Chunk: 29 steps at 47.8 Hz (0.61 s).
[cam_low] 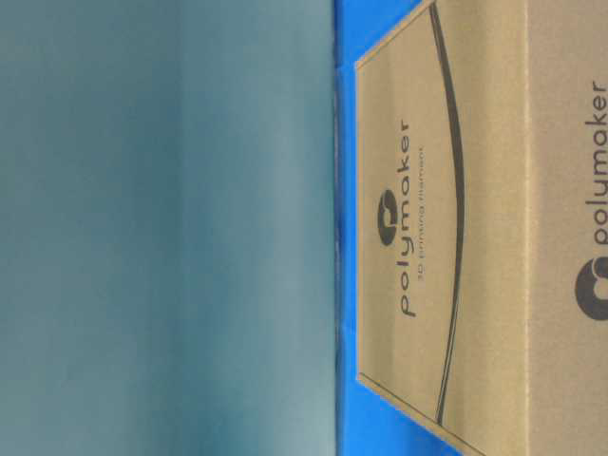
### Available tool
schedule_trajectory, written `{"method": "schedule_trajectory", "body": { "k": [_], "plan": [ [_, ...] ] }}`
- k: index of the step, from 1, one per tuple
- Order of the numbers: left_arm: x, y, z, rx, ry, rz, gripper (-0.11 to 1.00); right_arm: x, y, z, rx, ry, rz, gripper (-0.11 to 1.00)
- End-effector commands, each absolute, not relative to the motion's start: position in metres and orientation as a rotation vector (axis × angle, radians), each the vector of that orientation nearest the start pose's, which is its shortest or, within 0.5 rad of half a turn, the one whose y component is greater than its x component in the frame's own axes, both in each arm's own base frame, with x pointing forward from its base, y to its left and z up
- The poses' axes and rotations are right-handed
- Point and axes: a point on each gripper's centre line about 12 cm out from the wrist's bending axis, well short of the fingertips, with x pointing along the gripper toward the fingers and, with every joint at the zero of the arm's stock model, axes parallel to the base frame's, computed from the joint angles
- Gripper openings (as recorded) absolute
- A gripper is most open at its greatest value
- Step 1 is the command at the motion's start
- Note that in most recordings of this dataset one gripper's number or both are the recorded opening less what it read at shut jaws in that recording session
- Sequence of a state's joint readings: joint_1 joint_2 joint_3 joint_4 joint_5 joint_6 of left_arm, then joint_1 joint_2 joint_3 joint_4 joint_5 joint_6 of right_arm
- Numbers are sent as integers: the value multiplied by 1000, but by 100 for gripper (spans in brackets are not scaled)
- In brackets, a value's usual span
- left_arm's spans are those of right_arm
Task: Lift up the cardboard box by clamping it between your arms.
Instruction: 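Move both grippers inward to press against the box's left and right sides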
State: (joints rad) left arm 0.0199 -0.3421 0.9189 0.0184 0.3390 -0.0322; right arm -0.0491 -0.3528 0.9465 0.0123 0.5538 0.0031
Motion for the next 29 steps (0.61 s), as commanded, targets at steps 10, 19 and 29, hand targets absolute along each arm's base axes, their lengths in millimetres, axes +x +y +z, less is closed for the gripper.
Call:
{"method": "schedule_trajectory", "body": {
  "k": [10,19,29],
  "plan": [
    [292,7,164,-22,934,34,88,264,-13,140,32,1107,-43,99],
    [306,12,159,-19,942,41,89,277,-13,130,28,1052,-42,99],
    [319,12,151,-22,937,41,89,289,-14,120,28,1034,-45,99]
  ]
}}
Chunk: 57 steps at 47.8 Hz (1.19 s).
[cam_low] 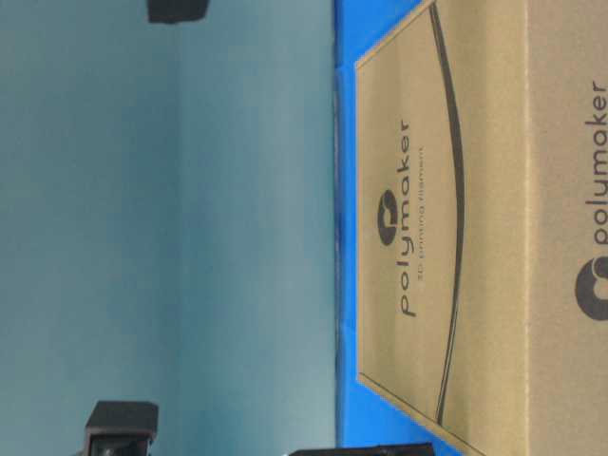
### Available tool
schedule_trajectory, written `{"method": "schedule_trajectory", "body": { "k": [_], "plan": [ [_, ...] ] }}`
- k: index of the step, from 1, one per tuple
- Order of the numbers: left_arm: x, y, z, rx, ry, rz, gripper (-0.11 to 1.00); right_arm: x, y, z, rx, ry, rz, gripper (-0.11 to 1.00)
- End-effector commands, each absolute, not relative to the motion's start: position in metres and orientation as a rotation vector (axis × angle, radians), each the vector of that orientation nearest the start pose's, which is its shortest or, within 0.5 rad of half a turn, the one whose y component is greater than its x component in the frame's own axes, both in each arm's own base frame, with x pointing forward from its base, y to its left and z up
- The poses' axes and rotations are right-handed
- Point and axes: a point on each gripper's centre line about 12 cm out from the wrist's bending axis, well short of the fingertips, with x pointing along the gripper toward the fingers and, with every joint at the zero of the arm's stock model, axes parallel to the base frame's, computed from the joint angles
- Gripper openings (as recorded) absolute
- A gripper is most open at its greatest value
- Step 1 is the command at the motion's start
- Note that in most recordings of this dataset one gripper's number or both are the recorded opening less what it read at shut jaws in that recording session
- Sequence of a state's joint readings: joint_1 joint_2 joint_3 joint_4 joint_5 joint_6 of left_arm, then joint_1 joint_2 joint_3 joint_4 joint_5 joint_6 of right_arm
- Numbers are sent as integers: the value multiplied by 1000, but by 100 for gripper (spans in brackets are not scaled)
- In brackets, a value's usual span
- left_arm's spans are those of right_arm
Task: Lift up the cardboard box by clamping it between your arms.
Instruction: 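Move both grippers inward to press against the box's left and right sides, then squeeze the box between both grippers and lift it off the table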
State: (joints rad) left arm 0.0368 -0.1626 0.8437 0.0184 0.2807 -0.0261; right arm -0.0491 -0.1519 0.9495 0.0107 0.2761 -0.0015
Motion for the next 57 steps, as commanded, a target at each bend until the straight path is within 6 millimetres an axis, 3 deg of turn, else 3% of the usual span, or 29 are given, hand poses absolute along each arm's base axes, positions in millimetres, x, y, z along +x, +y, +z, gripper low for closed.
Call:
{"method": "schedule_trajectory", "body": {
  "k": [1,25,46,57],
  "plan": [
    [320,12,150,-22,937,41,89,290,-14,119,28,1031,-45,99],
    [342,12,138,-13,939,34,89,328,-15,118,28,926,-46,99],
    [351,13,147,-12,911,36,89,327,-15,117,35,961,-48,99],
    [356,16,156,-12,887,43,88,333,-16,128,30,955,-46,99]
  ]
}}
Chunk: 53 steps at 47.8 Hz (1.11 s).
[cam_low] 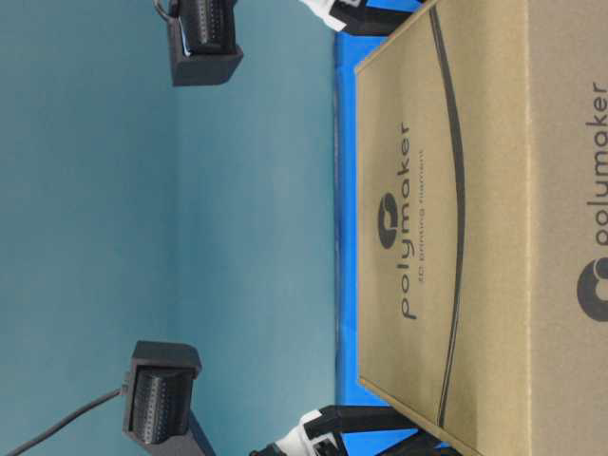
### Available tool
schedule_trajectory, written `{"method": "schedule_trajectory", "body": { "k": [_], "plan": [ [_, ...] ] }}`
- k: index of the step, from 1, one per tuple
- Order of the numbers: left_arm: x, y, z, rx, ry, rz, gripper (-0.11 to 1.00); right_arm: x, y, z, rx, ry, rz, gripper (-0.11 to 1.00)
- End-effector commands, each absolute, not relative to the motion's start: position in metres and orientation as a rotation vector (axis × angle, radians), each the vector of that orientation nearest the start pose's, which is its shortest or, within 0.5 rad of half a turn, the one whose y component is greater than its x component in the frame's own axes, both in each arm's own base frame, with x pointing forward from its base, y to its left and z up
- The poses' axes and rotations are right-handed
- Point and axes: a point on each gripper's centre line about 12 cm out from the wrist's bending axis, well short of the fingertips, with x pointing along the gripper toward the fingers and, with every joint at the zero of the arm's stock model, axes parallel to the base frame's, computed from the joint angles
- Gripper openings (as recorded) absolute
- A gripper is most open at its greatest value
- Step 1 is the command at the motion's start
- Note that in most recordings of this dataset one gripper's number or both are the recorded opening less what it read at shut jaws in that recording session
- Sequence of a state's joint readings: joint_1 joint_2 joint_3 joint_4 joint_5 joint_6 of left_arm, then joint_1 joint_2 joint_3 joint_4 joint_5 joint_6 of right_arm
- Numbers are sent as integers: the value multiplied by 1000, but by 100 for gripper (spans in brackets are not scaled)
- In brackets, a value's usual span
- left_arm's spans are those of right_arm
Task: Lift up the cardboard box by clamping it between your arms.
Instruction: 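Squeeze the box between both grippers and lift it off the table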
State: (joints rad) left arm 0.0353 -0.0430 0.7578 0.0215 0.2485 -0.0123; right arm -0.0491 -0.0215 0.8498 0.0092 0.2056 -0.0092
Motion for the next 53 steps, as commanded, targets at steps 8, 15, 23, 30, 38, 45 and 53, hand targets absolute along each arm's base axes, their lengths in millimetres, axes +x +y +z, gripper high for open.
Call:
{"method": "schedule_trajectory", "body": {
  "k": [8,15,23,30,38,45,53],
  "plan": [
    [356,20,163,-12,876,51,89,337,-16,133,29,960,-45,99],
    [357,23,178,-1,849,53,89,341,-16,145,30,949,-45,99],
    [359,23,200,18,832,47,89,341,-17,172,29,940,-45,99],
    [360,23,225,19,822,49,89,338,-17,208,30,938,-45,99],
    [360,23,259,18,797,52,89,332,-17,244,37,952,-47,99],
    [360,21,293,17,789,51,89,327,-16,279,43,966,-45,99],
    [357,21,333,18,792,52,89,324,-16,315,45,983,-45,99]
  ]
}}
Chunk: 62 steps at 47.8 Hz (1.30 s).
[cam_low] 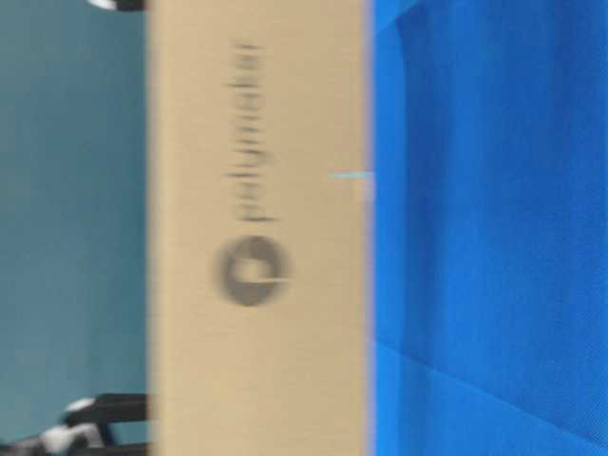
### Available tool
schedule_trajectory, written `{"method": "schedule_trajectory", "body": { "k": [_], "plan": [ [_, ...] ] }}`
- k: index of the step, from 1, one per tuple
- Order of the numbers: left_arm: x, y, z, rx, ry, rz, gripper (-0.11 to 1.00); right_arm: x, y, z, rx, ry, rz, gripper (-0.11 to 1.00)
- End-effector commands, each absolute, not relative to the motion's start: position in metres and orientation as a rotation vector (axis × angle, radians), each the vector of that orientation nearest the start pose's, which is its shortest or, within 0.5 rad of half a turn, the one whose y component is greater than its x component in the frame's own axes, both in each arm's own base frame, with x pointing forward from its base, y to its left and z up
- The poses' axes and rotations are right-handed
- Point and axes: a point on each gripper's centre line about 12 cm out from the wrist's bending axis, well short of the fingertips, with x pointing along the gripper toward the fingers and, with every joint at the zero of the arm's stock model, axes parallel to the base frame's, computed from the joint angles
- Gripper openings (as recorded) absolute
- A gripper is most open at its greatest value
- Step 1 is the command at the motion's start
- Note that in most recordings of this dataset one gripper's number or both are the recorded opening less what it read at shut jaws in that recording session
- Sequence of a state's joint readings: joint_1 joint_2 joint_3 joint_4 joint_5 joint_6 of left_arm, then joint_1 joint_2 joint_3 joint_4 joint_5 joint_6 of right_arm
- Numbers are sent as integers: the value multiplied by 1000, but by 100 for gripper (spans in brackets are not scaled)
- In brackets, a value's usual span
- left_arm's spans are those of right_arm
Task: Lift up the cardboard box by clamping it between your arms.
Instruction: 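Squeeze the box between both grippers and lift it off the table, then hold the box raised between both grippers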
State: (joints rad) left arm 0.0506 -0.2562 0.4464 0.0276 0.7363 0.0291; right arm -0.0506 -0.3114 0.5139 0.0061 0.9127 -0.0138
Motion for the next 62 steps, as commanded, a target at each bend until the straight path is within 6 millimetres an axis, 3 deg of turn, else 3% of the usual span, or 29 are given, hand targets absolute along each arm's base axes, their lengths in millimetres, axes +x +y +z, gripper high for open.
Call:
{"method": "schedule_trajectory", "body": {
  "k": [1,23,28,53,62],
  "plan": [
    [357,20,338,17,791,51,89,325,-15,319,44,983,-43,99],
    [348,20,436,8,748,59,88,318,-15,420,44,937,-40,98],
    [347,19,452,5,755,60,88,315,-15,431,44,937,-39,98],
    [353,20,453,4,792,60,88,313,-17,419,46,984,-47,98],
    [358,19,438,0,816,60,88,314,-18,392,44,1025,-47,98]
  ]
}}
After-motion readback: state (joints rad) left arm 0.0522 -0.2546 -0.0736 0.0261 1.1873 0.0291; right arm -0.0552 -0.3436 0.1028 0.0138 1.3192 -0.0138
